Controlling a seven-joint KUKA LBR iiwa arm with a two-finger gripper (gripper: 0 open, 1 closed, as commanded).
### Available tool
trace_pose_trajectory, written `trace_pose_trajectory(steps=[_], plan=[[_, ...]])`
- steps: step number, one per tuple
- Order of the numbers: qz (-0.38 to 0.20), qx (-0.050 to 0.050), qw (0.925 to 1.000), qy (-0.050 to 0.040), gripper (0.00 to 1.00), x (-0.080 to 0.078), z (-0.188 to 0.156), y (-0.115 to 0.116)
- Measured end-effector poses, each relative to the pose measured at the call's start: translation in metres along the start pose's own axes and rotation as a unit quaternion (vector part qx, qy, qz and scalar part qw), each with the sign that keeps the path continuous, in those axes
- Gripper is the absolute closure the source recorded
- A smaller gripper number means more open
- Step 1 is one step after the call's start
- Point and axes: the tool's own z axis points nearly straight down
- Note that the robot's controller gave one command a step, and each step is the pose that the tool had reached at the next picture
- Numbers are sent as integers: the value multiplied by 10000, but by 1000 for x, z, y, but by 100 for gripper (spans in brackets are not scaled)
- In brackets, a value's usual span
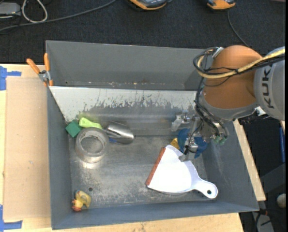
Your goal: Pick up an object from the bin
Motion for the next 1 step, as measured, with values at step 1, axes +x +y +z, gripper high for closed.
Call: trace_pose_trajectory(steps=[1], plan=[[-4, 2, 10000, -38, 0, -2, -4, 0]])
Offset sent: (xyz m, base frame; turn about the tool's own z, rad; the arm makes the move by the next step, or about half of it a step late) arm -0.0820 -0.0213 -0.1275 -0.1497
